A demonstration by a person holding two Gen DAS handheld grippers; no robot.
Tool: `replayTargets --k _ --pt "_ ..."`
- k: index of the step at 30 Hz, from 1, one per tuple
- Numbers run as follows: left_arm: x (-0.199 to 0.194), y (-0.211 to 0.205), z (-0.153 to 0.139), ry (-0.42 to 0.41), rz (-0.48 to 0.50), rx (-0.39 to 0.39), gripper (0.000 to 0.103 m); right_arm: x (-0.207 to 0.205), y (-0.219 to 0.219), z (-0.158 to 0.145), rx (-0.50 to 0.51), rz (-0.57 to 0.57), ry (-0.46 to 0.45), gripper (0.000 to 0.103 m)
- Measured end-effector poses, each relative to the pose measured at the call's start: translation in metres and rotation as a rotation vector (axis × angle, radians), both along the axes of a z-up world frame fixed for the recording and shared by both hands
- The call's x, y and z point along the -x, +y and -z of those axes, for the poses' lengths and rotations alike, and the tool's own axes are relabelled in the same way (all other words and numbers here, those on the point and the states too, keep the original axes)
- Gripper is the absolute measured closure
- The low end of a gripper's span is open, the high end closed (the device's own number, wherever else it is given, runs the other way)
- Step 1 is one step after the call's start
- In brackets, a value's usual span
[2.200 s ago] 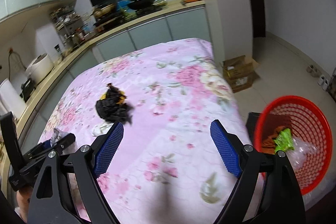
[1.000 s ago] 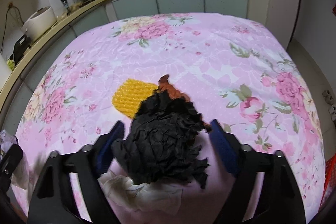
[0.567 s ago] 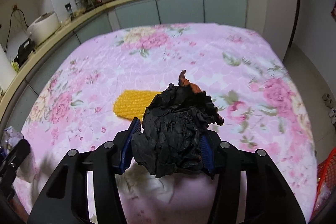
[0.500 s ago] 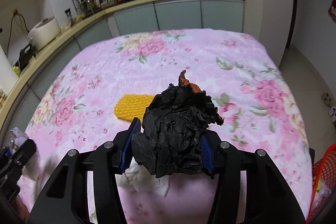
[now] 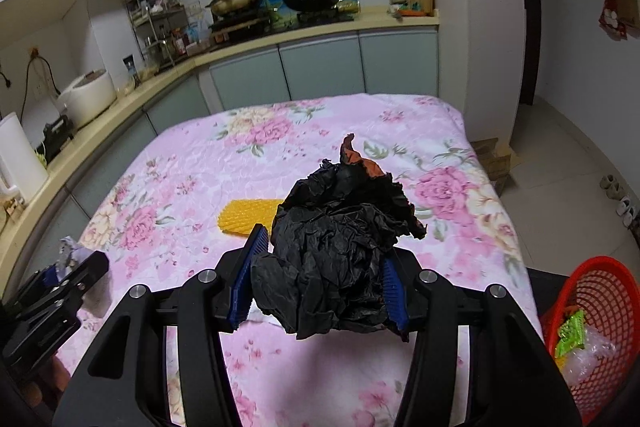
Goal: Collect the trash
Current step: 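Carry the wrapper and black bag in both tools over the red basket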
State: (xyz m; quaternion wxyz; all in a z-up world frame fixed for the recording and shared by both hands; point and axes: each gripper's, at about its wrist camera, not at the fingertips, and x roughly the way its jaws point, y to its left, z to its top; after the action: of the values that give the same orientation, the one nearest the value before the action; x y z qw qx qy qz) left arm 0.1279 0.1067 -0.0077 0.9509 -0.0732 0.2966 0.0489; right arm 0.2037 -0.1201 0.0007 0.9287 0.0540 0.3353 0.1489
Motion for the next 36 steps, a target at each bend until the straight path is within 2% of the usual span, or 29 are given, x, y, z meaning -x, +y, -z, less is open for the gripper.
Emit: replayTargets --k 8,18,29,36 --pt "0.005 -0.017 -0.013 -0.027 0.032 -0.013 0.043 0.027 -0.026 -0.019 -0.039 0.029 -0.054 0.052" --pt "0.009 -0.043 -0.025 -0.046 0.100 -0.024 0.043 0.044 -0.055 -0.028 -0.067 0.077 -0.085 0.052" --pt "-0.003 -0.103 -0.027 -0.032 0.276 0.015 0.043 0.059 -0.115 -0.028 -0.069 0.204 -0.094 0.052" --pt "-0.015 -0.164 -0.026 -0.009 0.442 0.050 0.043 0.076 -0.166 -0.026 -0.063 0.330 -0.094 0.052"
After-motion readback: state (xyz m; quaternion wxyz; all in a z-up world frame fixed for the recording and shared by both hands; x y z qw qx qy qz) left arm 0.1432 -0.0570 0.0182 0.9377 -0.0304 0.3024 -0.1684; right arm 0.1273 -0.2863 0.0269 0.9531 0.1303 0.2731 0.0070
